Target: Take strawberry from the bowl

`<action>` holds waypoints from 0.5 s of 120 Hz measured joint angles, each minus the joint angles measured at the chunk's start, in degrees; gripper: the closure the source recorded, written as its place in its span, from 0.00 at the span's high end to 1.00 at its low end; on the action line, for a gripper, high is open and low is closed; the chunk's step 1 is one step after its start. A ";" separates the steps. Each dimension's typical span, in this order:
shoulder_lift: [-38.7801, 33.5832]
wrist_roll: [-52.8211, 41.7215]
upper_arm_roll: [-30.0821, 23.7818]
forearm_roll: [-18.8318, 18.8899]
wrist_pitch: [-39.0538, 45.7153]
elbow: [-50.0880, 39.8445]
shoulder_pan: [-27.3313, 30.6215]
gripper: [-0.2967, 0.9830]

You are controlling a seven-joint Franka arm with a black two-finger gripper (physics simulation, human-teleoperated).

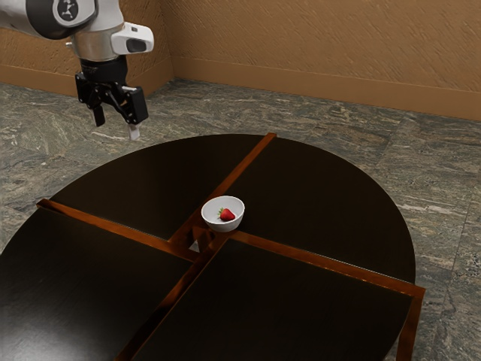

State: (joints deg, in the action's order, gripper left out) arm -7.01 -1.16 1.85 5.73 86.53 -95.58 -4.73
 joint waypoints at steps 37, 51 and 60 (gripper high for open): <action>-1.48 1.10 0.29 0.28 0.46 -3.28 1.91 0.77; -1.79 1.96 -0.93 0.14 3.32 -14.13 1.46 0.77; -0.64 1.89 -1.18 0.35 8.55 -20.63 1.36 0.77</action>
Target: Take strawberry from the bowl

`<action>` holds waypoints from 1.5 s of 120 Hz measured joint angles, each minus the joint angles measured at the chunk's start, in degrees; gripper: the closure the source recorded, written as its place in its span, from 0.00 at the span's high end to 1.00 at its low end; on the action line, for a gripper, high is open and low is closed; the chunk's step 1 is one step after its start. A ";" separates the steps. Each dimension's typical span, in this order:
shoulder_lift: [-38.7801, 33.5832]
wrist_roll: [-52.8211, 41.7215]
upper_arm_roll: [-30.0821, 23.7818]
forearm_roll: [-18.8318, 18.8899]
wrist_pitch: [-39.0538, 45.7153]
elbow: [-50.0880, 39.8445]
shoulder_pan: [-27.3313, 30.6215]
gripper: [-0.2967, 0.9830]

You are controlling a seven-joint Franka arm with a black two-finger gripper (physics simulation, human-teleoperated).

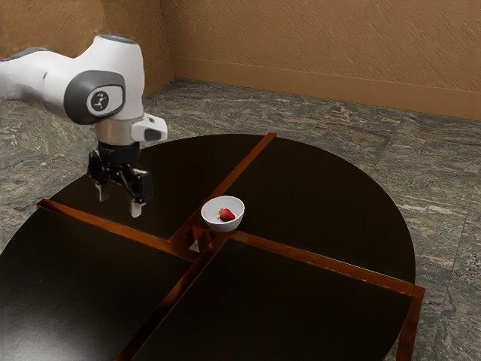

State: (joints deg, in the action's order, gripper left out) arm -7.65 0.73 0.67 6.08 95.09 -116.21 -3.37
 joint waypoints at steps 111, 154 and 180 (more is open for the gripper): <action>40.55 -40.91 -2.17 1.86 24.39 28.62 -1.73 0.76; 40.58 -56.25 -2.16 2.00 26.48 28.21 -1.88 0.57; 42.74 -63.90 -2.16 2.06 29.20 28.77 -1.68 0.54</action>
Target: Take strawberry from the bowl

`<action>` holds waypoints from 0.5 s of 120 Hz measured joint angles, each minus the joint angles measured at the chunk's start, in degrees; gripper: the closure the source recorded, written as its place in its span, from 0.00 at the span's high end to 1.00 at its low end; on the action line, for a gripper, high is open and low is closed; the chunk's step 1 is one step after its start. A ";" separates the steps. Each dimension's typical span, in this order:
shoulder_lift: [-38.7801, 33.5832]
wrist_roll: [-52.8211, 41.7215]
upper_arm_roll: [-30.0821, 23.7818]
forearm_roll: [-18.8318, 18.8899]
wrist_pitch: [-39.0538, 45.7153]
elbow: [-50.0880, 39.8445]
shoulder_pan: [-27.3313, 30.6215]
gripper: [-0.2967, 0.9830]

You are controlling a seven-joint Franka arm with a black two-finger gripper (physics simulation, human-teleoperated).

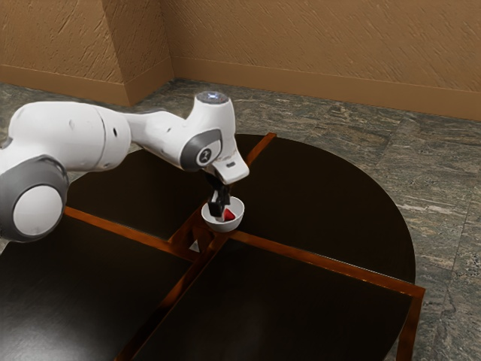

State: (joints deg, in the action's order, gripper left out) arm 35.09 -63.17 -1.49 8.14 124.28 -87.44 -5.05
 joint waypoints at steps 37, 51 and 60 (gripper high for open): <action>2.43 -9.13 0.00 -0.06 3.86 1.40 1.15 0.53; 4.02 -11.60 0.00 -0.12 4.53 3.50 1.45 0.53; 4.51 -12.95 0.00 -0.15 4.92 4.10 1.59 0.53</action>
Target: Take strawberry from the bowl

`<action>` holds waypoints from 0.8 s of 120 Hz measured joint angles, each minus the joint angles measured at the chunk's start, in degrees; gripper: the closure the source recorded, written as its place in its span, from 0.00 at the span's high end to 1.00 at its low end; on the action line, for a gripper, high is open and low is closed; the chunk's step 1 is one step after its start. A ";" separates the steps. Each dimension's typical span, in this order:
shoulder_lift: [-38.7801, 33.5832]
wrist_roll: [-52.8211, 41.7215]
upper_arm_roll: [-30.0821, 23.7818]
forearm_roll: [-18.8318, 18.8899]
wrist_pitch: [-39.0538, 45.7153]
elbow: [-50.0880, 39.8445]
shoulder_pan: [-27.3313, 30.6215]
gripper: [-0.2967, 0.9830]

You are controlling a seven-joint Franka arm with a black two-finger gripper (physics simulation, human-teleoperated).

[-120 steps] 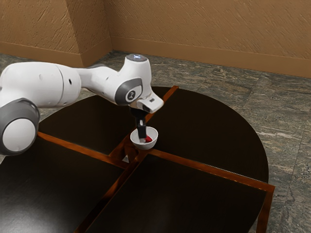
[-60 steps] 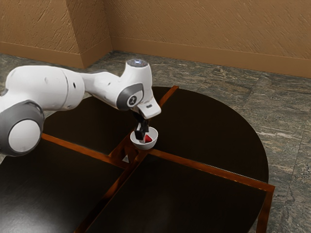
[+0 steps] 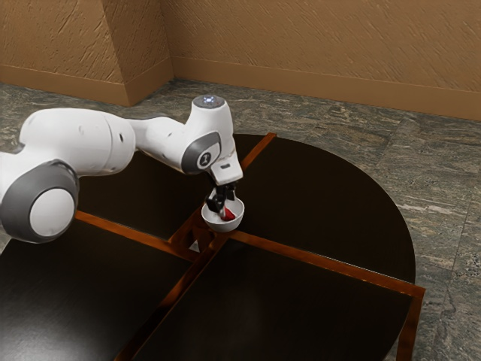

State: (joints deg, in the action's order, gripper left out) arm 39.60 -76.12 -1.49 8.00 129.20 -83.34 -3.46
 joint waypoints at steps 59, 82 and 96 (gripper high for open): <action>1.00 -5.69 1.65 -0.79 1.85 -0.28 0.64 0.53; 1.94 -7.29 1.55 -1.01 3.17 -0.26 0.58 0.52; 2.38 -8.23 1.54 -1.14 3.98 -0.26 0.50 0.51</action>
State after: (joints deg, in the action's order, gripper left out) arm 41.98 -84.35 0.05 6.85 133.18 -83.60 -2.95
